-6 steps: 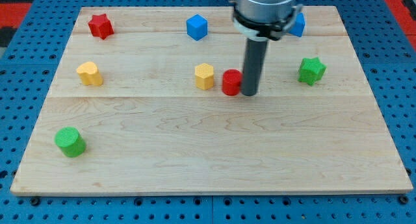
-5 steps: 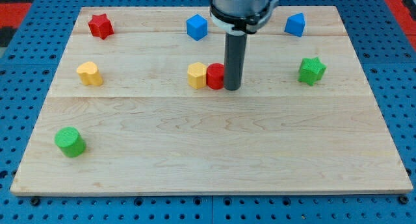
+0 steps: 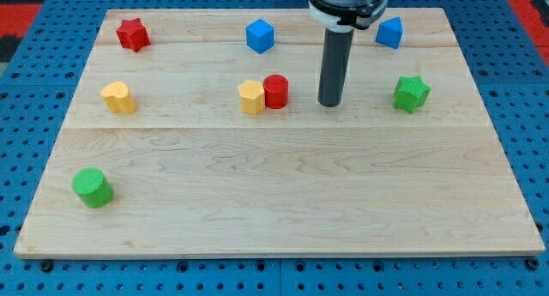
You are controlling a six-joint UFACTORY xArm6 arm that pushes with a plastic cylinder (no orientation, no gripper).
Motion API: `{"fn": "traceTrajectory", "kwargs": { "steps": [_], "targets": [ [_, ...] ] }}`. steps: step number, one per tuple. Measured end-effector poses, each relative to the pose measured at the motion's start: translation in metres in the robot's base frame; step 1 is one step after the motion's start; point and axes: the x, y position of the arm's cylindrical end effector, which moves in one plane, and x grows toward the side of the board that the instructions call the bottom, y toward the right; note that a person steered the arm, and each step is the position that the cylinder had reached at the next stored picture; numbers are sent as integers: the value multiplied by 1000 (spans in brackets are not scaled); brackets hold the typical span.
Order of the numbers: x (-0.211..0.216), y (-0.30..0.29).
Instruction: Keep your hand in between the yellow heart and the yellow hexagon
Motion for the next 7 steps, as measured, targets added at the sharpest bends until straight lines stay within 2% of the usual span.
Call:
{"fn": "traceTrajectory", "kwargs": {
  "steps": [6,7],
  "targets": [
    [0,8],
    [-14,26]
  ]
}}
